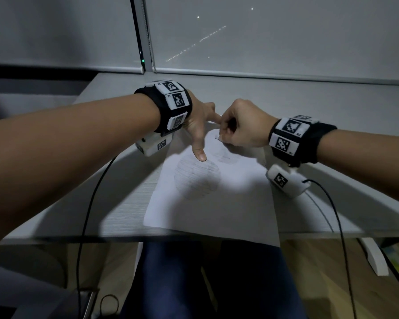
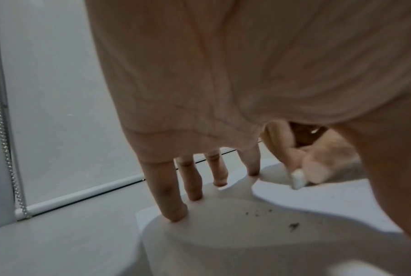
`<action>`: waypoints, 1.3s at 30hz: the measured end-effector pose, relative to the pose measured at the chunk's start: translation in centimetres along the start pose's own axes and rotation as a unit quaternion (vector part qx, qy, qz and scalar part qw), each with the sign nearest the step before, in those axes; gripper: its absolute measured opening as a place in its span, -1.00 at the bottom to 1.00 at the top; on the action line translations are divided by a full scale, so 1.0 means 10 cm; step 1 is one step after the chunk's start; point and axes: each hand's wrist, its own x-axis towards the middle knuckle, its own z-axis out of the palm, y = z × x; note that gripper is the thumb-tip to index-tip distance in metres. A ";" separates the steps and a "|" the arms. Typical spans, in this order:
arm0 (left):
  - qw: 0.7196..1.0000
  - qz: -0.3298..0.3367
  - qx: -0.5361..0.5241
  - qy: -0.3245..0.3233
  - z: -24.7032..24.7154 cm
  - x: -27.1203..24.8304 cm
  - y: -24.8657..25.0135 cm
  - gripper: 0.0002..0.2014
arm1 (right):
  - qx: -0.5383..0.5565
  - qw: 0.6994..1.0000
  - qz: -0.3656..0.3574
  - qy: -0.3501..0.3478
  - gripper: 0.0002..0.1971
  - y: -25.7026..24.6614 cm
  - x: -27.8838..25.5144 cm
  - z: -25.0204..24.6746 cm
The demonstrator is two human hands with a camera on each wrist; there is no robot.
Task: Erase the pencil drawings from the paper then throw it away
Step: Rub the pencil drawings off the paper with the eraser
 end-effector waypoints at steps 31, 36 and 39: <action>0.998 0.035 -0.023 0.037 0.14 -0.15 -0.05 -0.15 | -0.008 0.999 0.043 -0.001 -0.91 0.21 -0.07 -0.10; 0.998 0.042 0.000 0.036 0.22 -0.22 -0.05 0.35 | 0.033 0.999 -0.001 -0.013 -0.96 0.09 0.02 -0.03; 0.998 0.041 -0.028 0.031 0.27 -0.21 -0.10 0.43 | 0.026 1.000 0.008 0.003 -0.88 0.06 0.10 0.02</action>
